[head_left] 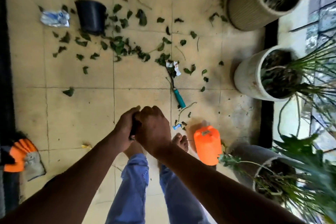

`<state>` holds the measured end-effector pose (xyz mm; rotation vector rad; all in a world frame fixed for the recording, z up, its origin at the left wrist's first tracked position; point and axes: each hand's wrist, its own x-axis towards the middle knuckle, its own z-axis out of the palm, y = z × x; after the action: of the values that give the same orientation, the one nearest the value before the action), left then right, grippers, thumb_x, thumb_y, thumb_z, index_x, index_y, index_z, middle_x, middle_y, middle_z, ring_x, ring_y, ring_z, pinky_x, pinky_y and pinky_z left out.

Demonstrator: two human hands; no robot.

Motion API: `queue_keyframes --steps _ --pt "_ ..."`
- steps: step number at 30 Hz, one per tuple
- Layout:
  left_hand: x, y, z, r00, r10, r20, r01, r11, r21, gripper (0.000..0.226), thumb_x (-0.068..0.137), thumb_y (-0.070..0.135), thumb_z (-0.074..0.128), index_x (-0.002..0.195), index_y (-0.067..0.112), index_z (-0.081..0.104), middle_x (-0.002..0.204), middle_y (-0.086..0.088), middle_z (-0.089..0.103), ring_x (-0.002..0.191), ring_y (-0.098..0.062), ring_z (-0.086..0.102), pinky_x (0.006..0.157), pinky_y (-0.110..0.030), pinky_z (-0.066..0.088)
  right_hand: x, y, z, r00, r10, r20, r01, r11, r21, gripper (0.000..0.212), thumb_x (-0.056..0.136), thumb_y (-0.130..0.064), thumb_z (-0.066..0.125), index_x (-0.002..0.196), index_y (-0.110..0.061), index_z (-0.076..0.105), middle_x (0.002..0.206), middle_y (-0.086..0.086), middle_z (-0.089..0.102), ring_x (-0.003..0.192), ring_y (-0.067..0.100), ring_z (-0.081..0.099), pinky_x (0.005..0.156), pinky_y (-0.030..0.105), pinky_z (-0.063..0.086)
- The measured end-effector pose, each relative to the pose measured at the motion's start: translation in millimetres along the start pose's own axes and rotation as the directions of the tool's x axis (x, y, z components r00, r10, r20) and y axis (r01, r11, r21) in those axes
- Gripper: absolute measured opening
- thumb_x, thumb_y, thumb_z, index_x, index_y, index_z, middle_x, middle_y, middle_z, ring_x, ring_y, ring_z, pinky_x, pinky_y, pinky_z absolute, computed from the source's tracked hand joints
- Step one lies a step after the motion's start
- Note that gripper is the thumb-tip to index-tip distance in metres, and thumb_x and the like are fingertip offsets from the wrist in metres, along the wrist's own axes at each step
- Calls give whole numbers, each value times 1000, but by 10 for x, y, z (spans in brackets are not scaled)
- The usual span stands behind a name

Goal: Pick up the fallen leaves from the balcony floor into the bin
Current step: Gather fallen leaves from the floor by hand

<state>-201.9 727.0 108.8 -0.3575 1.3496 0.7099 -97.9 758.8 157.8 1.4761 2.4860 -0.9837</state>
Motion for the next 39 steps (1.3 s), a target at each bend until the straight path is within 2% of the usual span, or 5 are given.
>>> queue_keyframes --steps 6,12,24,28,39 --pt "-450 468 7 997 -1 -79 13 987 158 32 83 46 66 73 16 61 64 -8 51 47 -17 40 42 -21 21 115 -301 -496 983 -166 80 155 979 132 13 77 -8 61 78 -12 73 80 6 70 74 23 54 76 39 48" --pt "-654 763 161 1000 -6 -27 13 954 301 44 104 29 45 62 16 44 47 1 33 32 -10 23 36 -13 14 174 -157 -729 983 177 -50 -121 829 546 40 70 -10 42 88 -24 76 87 -10 75 81 8 69 75 30 56" --pt "-246 986 676 997 -68 -46 81 891 447 40 104 31 47 67 19 38 52 1 32 38 -12 23 41 -14 12 323 1488 -559 682 718 136 -725 642 249 39 80 -7 57 113 -26 67 114 3 70 102 28 66 78 31 52" --pt "-78 1077 845 993 -93 -76 118 872 475 40 104 32 48 67 19 38 53 1 32 37 -12 24 44 -16 10 317 1877 -596 623 763 175 -779 584 227 46 83 -6 62 124 -25 61 117 2 65 101 23 61 62 22 40" --pt "702 1423 1453 992 -84 -90 120 830 544 41 104 31 48 66 16 39 50 0 33 32 -11 24 37 -8 13 814 2651 -545 641 765 62 -764 630 141 65 91 -7 68 150 -18 42 139 9 54 124 27 54 85 28 44"
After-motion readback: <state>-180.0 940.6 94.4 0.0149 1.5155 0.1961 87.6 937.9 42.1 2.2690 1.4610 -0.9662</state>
